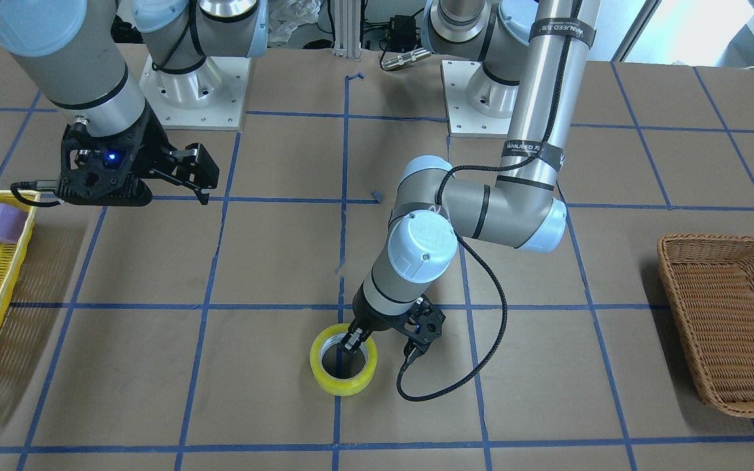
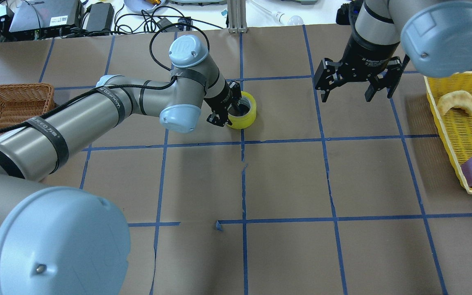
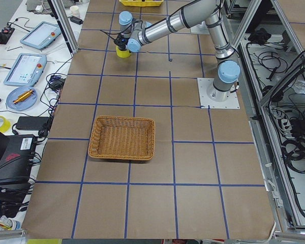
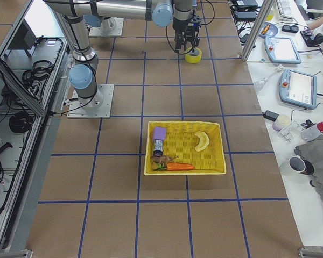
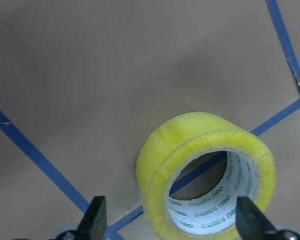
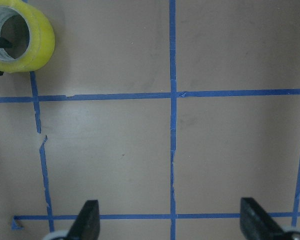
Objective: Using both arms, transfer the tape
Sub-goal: 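Grasp the tape roll rim with the left gripper while the right gripper withdraws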
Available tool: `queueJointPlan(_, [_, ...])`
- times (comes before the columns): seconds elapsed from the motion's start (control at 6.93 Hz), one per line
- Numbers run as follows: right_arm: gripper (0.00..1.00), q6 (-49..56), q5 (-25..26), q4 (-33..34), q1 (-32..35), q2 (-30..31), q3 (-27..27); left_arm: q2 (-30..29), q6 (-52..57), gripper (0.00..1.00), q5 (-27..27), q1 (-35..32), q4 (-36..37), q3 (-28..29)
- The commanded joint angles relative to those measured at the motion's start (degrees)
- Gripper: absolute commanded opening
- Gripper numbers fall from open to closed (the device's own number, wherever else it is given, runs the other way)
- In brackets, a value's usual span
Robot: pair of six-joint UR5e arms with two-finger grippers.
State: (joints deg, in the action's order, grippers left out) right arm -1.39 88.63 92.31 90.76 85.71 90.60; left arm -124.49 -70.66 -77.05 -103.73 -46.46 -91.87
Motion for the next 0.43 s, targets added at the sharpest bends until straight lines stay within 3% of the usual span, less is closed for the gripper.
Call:
queueJointPlan(0.0, [1.0, 0.24, 0.14, -0.28, 0.12, 1.82, 0.37, -0.14, 5.04, 0.0, -0.11, 0.02, -0.13, 0.72])
queueJointPlan(0.29, [1.0, 0.24, -0.04, -0.37, 0.12, 2.35, 0.02, 2.57, 19.88, 0.0, -0.82, 4.2, -7.2, 5.17])
